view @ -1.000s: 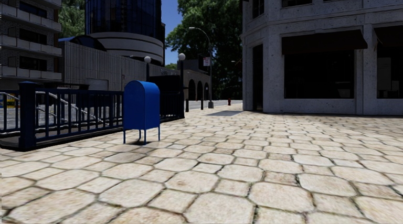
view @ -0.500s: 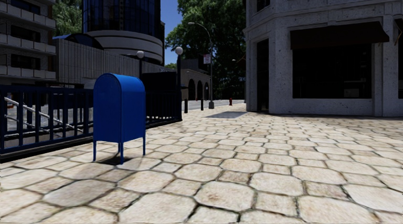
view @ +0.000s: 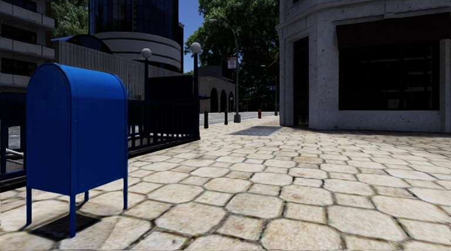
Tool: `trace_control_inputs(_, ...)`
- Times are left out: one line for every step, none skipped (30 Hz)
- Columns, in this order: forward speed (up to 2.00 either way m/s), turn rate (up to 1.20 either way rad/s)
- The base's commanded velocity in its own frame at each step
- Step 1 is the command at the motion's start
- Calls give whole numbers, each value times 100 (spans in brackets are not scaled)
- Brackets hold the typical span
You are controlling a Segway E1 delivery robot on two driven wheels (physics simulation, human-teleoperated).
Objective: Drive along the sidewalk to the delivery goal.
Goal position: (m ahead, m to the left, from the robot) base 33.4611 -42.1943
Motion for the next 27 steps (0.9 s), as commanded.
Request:
trace_control_inputs(200,-10)
trace_control_inputs(200,-10)
trace_control_inputs(200,-10)
trace_control_inputs(200,-10)
trace_control_inputs(200,-16)
trace_control_inputs(200,-20)
trace_control_inputs(200,-21)
trace_control_inputs(200,-21)
trace_control_inputs(200,-21)
trace_control_inputs(200,-21)
trace_control_inputs(200,-22)
trace_control_inputs(200,-22)
trace_control_inputs(200,-22)
trace_control_inputs(200,-22)
trace_control_inputs(200,-22)
trace_control_inputs(200,-22)
trace_control_inputs(200,-22)
trace_control_inputs(200,-22)
trace_control_inputs(200,-22)
trace_control_inputs(200,-22)
trace_control_inputs(200,-22)
trace_control_inputs(200,-22)
trace_control_inputs(200,-22)
trace_control_inputs(200,-22)
trace_control_inputs(200,-22)
trace_control_inputs(200,-22)
trace_control_inputs(200,-22)
